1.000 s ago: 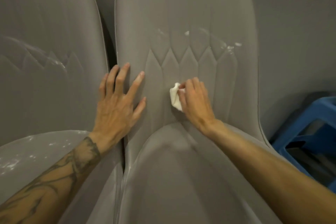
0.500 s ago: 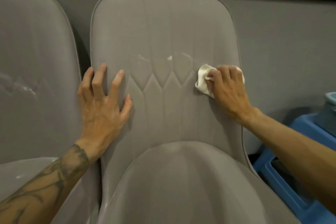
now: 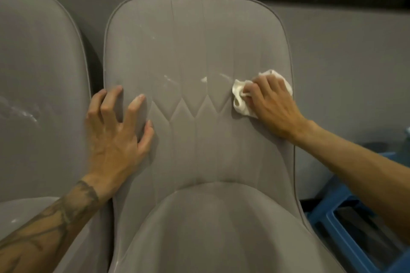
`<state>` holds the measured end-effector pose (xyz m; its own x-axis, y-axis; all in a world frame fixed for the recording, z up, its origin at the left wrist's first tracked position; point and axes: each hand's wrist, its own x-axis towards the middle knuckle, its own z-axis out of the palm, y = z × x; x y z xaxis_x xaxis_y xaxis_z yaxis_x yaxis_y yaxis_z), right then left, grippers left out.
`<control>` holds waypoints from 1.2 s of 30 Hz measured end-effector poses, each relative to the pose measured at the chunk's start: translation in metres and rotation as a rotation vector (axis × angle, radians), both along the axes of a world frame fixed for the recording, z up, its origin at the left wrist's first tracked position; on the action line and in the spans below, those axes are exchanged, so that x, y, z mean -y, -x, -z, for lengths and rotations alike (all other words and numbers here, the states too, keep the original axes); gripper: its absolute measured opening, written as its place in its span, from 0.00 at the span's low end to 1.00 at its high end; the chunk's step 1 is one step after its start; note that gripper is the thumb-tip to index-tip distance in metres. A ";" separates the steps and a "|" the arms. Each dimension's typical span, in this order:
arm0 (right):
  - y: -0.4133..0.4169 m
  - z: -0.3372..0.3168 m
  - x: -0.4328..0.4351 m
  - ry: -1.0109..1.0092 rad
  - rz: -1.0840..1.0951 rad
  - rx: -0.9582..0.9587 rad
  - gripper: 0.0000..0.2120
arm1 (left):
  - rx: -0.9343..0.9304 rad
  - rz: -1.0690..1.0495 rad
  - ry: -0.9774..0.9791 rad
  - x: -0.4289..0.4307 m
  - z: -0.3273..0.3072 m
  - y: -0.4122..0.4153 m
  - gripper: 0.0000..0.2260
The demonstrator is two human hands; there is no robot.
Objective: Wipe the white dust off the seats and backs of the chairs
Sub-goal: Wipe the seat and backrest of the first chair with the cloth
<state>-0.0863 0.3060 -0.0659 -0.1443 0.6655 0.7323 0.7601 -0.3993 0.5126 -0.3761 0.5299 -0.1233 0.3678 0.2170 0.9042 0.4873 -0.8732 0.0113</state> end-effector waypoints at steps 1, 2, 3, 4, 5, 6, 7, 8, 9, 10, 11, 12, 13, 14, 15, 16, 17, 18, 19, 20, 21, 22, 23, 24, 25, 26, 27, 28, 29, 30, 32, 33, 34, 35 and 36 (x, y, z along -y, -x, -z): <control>-0.005 -0.016 -0.009 -0.027 -0.006 0.003 0.10 | 0.007 0.002 -0.014 -0.001 0.001 -0.001 0.22; -0.008 -0.032 -0.019 -0.067 -0.013 -0.002 0.11 | 0.017 0.007 -0.028 -0.002 0.001 -0.002 0.22; -0.010 -0.046 -0.026 -0.122 -0.017 -0.024 0.12 | 0.027 0.013 -0.040 -0.003 0.002 -0.003 0.22; -0.010 -0.053 -0.031 -0.188 -0.016 -0.060 0.12 | 0.038 0.017 -0.050 -0.004 0.003 -0.004 0.22; -0.008 -0.051 -0.035 -0.251 -0.013 -0.092 0.11 | 0.044 0.014 -0.057 -0.005 0.003 -0.004 0.22; -0.006 -0.043 -0.033 -0.291 -0.006 -0.114 0.10 | 0.043 0.011 -0.057 -0.005 0.003 -0.005 0.22; -0.005 -0.031 -0.028 -0.280 -0.012 -0.113 0.09 | 0.038 0.011 -0.056 -0.004 0.004 -0.005 0.22; -0.003 -0.018 -0.020 -0.222 -0.034 -0.092 0.08 | 0.035 0.013 -0.054 -0.004 0.004 -0.005 0.22; -0.001 -0.010 -0.012 -0.135 -0.053 -0.080 0.08 | 0.033 0.017 -0.049 -0.004 0.003 -0.005 0.23; -0.001 -0.010 -0.007 -0.057 -0.060 -0.079 0.09 | 0.030 0.021 -0.042 -0.005 0.003 -0.005 0.23; -0.003 -0.021 -0.008 -0.028 -0.063 -0.064 0.10 | 0.027 0.021 -0.035 -0.005 0.003 -0.004 0.23; -0.004 -0.037 -0.014 -0.051 -0.056 -0.056 0.11 | 0.024 0.023 -0.031 -0.005 0.003 -0.004 0.23; -0.006 -0.056 -0.025 -0.110 -0.041 -0.081 0.12 | 0.023 0.026 -0.031 -0.004 0.003 -0.004 0.24; -0.008 -0.077 -0.037 -0.180 -0.021 -0.124 0.13 | 0.024 0.027 -0.035 -0.004 0.003 -0.004 0.24; -0.010 -0.094 -0.047 -0.249 -0.004 -0.178 0.14 | 0.025 0.027 -0.036 -0.004 0.003 -0.004 0.24; -0.008 -0.103 -0.052 -0.305 0.016 -0.232 0.15 | 0.026 0.029 -0.034 -0.004 0.003 -0.005 0.23; -0.007 -0.101 -0.055 -0.345 0.034 -0.263 0.16 | 0.027 0.029 -0.039 -0.005 0.003 -0.005 0.23; -0.005 -0.091 -0.053 -0.364 0.040 -0.271 0.15 | 0.028 0.027 -0.045 -0.005 0.003 -0.005 0.23; -0.003 -0.076 -0.046 -0.350 0.023 -0.255 0.14 | 0.030 0.025 -0.051 -0.005 0.004 -0.005 0.23; 0.000 -0.061 -0.038 -0.298 -0.015 -0.220 0.12 | 0.033 0.025 -0.053 -0.006 0.005 -0.006 0.23; 0.002 -0.048 -0.028 -0.220 -0.048 -0.179 0.11 | 0.034 0.030 -0.046 -0.007 0.005 -0.006 0.23; 0.001 -0.044 -0.022 -0.144 -0.057 -0.150 0.11 | 0.034 0.036 -0.036 -0.007 0.005 -0.007 0.23; -0.002 -0.050 -0.021 -0.097 -0.059 -0.129 0.11 | 0.033 0.037 -0.030 -0.007 0.004 -0.006 0.23; -0.005 -0.063 -0.025 -0.093 -0.048 -0.120 0.12 | 0.032 0.037 -0.025 -0.007 0.004 -0.006 0.24; -0.008 -0.078 -0.034 -0.129 -0.029 -0.124 0.13 | 0.032 0.037 -0.028 -0.007 0.004 -0.006 0.24; -0.010 -0.096 -0.043 -0.183 -0.014 -0.149 0.14 | 0.034 0.035 -0.033 -0.007 0.004 -0.006 0.23; -0.012 -0.113 -0.052 -0.236 0.013 -0.183 0.16 | 0.036 0.034 -0.037 -0.007 0.005 -0.006 0.23; -0.014 -0.127 -0.059 -0.289 0.039 -0.222 0.17 | 0.039 0.035 -0.043 -0.007 0.005 -0.006 0.23; -0.014 -0.133 -0.062 -0.327 0.062 -0.250 0.17 | 0.040 0.036 -0.050 -0.008 0.006 -0.007 0.23; -0.014 -0.130 -0.063 -0.343 0.070 -0.259 0.17 | 0.039 0.033 -0.056 -0.008 0.006 -0.007 0.23; -0.010 -0.107 -0.051 -0.318 0.065 -0.248 0.16 | 0.038 0.026 -0.060 -0.009 0.006 -0.007 0.23; -0.007 -0.088 -0.041 -0.279 0.045 -0.233 0.15 | 0.040 0.022 -0.058 -0.010 0.006 -0.007 0.24; -0.003 -0.067 -0.029 -0.220 0.016 -0.201 0.14 | 0.042 0.022 -0.054 -0.010 0.007 -0.006 0.24; -0.001 -0.049 -0.018 -0.142 -0.011 -0.154 0.12 | 0.041 0.025 -0.054 -0.010 0.007 -0.006 0.24; -0.001 -0.037 -0.009 -0.068 -0.023 -0.114 0.11 | 0.037 0.027 -0.053 -0.010 0.007 -0.006 0.24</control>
<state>-0.0855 0.3153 -0.0288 -0.0717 0.6114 0.7881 0.8213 -0.4122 0.3945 -0.3699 0.5402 -0.1301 0.3388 0.1588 0.9274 0.4636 -0.8859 -0.0177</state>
